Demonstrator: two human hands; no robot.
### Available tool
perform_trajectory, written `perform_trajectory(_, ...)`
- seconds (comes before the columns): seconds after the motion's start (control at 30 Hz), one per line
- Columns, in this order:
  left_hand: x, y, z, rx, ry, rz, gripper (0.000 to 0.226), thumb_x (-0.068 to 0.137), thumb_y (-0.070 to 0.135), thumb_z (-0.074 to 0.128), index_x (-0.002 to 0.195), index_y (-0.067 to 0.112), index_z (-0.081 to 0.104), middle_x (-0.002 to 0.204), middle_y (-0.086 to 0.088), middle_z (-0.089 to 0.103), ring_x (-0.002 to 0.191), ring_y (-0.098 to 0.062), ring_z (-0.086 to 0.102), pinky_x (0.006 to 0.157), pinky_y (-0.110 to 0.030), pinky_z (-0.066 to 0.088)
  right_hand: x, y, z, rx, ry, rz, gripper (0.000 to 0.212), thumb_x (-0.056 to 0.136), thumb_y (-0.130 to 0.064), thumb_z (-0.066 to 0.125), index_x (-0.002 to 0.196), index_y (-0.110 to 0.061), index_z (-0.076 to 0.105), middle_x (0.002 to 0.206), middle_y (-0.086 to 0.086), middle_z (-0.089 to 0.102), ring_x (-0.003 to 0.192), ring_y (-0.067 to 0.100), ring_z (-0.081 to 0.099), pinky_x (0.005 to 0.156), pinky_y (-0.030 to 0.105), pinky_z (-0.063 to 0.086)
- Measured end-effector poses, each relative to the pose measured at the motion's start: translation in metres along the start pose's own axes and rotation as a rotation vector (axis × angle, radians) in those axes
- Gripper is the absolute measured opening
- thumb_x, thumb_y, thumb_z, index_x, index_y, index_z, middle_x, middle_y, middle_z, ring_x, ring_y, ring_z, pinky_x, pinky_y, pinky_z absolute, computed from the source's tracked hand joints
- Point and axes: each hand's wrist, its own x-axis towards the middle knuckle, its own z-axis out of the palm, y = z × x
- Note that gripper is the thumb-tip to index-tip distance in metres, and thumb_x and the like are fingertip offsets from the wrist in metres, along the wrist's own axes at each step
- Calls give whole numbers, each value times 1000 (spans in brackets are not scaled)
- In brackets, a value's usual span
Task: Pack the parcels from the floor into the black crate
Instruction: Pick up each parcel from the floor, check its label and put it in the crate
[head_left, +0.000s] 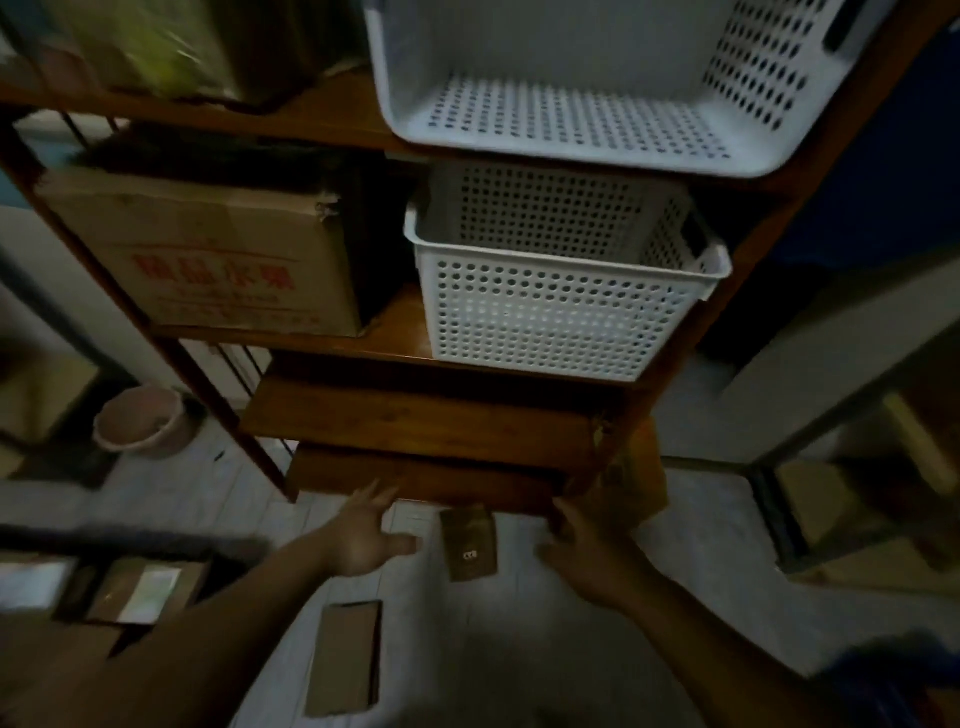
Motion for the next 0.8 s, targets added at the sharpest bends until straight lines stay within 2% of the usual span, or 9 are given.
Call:
perform_trajectory(0.13, 67, -23, 54, -50, -4, -82, 97, 81, 59, 59, 151, 27, 1, 159, -1, -4, 147, -24, -1, 118, -44, 13, 63, 42, 30, 20, -31, 13, 74, 92, -47, 53, 151, -29, 11, 159, -2, 11, 145, 20, 18, 114, 34, 24)
perform_trajectory(0.33, 207, -95, 153, -172, 0, -108, 95, 82, 52, 63, 151, 24, 3, 160, 0, 0, 147, -22, 4, 118, -43, 15, 187, 103, 144, 64, -6, -53, 73, 91, -42, 57, 149, -30, 15, 158, -1, 15, 144, 25, 19, 112, 38, 26)
perform_trajectory(0.47, 291, -144, 225, -269, 39, -78, 94, 83, 38, 67, 152, 18, 5, 159, -2, 8, 145, -24, 11, 115, -39, 22, 270, 149, 229, 168, -20, -35, 68, 92, -34, 59, 148, -25, 23, 152, 3, 29, 136, 24, 34, 91, 25, 31)
perform_trajectory(0.5, 307, -152, 241, -303, 50, -77, 91, 84, 32, 68, 151, 16, 8, 156, 0, 17, 142, -22, 19, 112, -34, 30, 289, 160, 247, 176, -12, -32, 68, 91, -34, 60, 147, -24, 24, 151, 4, 30, 136, 24, 34, 89, 24, 30)
perform_trajectory(0.57, 338, -166, 266, -387, 89, -59, 80, 85, 16, 67, 148, 13, 17, 129, 13, 42, 117, -10, 45, 85, -11, 46, 323, 179, 277, 197, 23, -42, 69, 90, -31, 62, 147, -23, 24, 151, 5, 32, 135, 25, 35, 92, 26, 32)
perform_trajectory(0.6, 354, -174, 277, -427, 87, -45, 80, 84, 12, 67, 147, 15, 19, 116, 16, 47, 104, -5, 50, 74, -7, 47, 338, 186, 291, 211, 38, -32, 70, 90, -30, 63, 147, -23, 24, 150, 5, 33, 135, 25, 36, 95, 29, 35)
perform_trajectory(0.63, 370, -183, 290, -465, 86, -45, 86, 81, 14, 71, 147, 18, 15, 116, 13, 50, 105, -8, 52, 79, -12, 49, 353, 194, 305, 229, 53, -4, 71, 89, -29, 64, 146, -22, 23, 148, 5, 34, 133, 26, 39, 96, 32, 37)
perform_trajectory(0.7, 397, -198, 311, -519, 93, -63, 112, 70, 28, 80, 150, 24, 3, 139, -2, 44, 129, -26, 42, 104, -39, 42, 380, 209, 332, 263, 98, 59, 74, 85, -27, 67, 144, -22, 23, 142, 7, 41, 125, 26, 47, 90, 34, 43)
perform_trajectory(0.8, 415, -207, 330, -574, 110, -134, 115, 75, 25, 77, 150, 18, -10, 155, -14, 21, 140, -34, 25, 113, -46, 28, 404, 220, 365, 285, 112, 88, 77, 80, -26, 72, 142, -22, 25, 133, 8, 49, 117, 26, 53, 88, 38, 48)
